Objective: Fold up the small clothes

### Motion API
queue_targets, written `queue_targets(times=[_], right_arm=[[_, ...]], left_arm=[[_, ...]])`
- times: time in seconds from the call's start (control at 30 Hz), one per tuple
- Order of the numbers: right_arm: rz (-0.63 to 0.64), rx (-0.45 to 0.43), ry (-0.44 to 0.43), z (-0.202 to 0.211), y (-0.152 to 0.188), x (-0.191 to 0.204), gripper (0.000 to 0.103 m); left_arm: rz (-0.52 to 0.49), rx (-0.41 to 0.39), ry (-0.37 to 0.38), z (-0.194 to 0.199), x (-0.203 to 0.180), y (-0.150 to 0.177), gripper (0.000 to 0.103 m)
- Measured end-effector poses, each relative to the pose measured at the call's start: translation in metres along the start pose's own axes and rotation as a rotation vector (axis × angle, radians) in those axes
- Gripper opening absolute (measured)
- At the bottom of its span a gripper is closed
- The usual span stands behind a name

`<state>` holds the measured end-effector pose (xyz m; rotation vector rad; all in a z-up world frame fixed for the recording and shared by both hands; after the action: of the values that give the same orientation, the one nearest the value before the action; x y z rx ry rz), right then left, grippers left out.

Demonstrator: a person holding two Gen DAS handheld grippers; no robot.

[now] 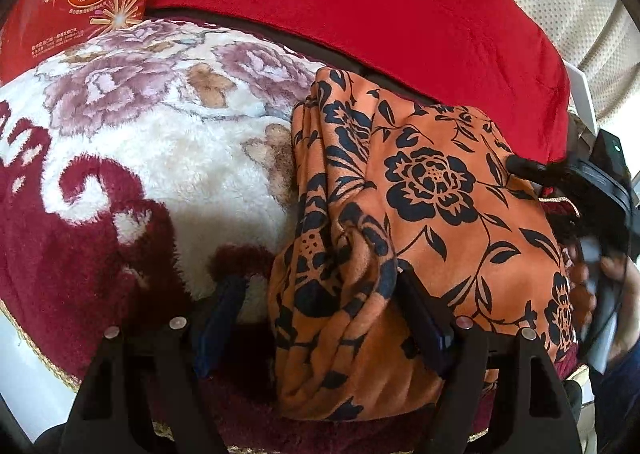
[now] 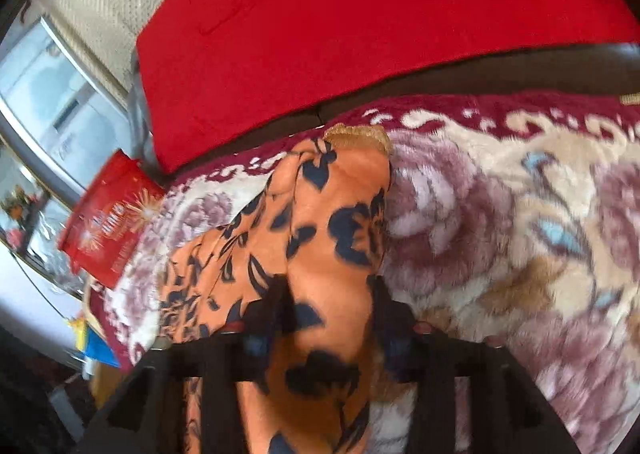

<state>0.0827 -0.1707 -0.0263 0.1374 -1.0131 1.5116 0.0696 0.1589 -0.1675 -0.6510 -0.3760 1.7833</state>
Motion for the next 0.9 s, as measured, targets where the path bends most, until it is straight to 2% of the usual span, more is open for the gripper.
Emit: queue_targets(times=[0.03,0.13,0.27,0.3,0.33,0.37,0.43,0.57,0.67,0.73,0.8,0.83,0.9], right_arm=[[-0.009,0.012,-0.027,0.004,0.003,-0.001,0.075],[0.032,0.041,-0.044,0.018,0.021,0.006,0.075],[-0.015,0.115,-0.094,0.02,0.053,0.004,0.076],[0.003,0.145,-0.101,0.016,0.062,0.005,0.073],[0.041,0.158,-0.093,0.014,0.067,0.009,0.061],[0.098,0.167,-0.057,0.012,0.07,0.014,0.06],[0.157,0.188,-0.021,0.006,0.068,0.026,0.048],[0.259,0.156,-0.015,0.018,0.05,0.056,0.04],[0.283,0.06,-0.011,0.048,0.03,0.065,0.04],[0.227,0.017,0.0,0.065,0.022,0.043,0.04],[0.117,0.041,0.002,0.061,0.028,0.006,0.044],[0.042,0.068,-0.024,0.055,0.034,-0.016,0.052],[-0.086,0.058,-0.098,0.054,0.045,-0.046,0.062]], left_arm=[[0.001,-0.001,0.001,0.0,0.0,0.0,0.079],[0.001,-0.003,-0.002,0.002,0.001,0.001,0.079],[0.0,-0.002,-0.002,0.001,0.0,0.001,0.079],[-0.003,-0.001,-0.005,0.001,0.0,0.001,0.079],[-0.006,0.0,-0.006,0.001,0.0,0.001,0.079],[-0.007,-0.001,-0.007,0.001,0.0,0.001,0.079],[-0.007,-0.002,-0.005,0.002,-0.001,0.001,0.079],[0.061,-0.034,0.05,0.016,0.005,-0.006,0.079],[0.085,-0.081,0.076,0.032,0.005,-0.013,0.079],[0.084,-0.082,0.09,0.036,0.001,-0.017,0.079],[0.093,-0.052,0.116,0.029,-0.005,-0.022,0.08],[0.102,-0.032,0.13,0.023,-0.009,-0.027,0.08],[0.13,0.01,0.17,0.012,-0.013,-0.032,0.08]])
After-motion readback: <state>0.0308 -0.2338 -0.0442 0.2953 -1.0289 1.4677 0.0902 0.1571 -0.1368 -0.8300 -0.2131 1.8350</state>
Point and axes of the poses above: each gripper's, at about its wrist camera, not at the fingertips, and z roughly against the way its jaws point, x to its left, y to its underside, the point moved 5 cm from there along -z, roughly the way its jaws point, and after that the axes turned 12 degrees about -y, right-handed, at the moved point
